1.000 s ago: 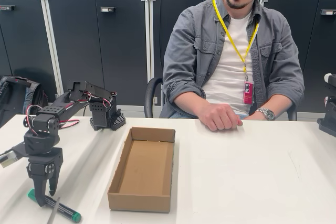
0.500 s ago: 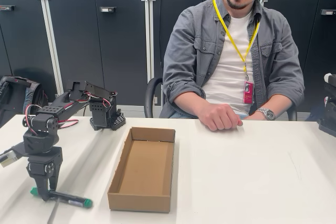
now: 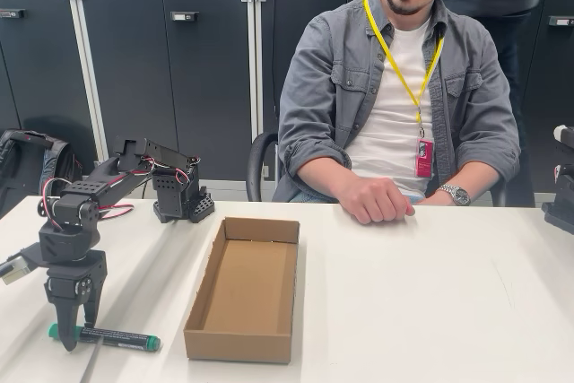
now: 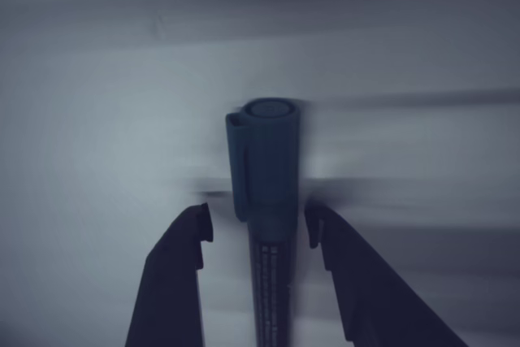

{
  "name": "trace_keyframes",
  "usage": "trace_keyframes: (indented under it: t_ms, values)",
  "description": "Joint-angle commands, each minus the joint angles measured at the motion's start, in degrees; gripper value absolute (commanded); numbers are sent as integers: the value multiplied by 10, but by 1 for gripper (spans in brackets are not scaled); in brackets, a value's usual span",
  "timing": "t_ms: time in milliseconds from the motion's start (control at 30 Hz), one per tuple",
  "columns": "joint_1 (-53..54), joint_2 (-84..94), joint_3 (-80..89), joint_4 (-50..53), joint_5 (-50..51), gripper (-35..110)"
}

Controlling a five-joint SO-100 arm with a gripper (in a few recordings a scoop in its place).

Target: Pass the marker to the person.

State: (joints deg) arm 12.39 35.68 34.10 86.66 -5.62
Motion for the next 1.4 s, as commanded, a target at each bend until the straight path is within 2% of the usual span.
trace_keyframes:
  t_ms: [0,167,400,867,1133,1367]
  values:
    - [-4,0,13,-19,4,27]
    - [-3,-11,5,-28,4,27]
    - [-2,-18,-4,-18,-4,12]
    - [5,-20,-7,-15,-8,-4]
    - [4,-4,6,14,-11,-5]
    - [-10,79,74,25,4,-5]
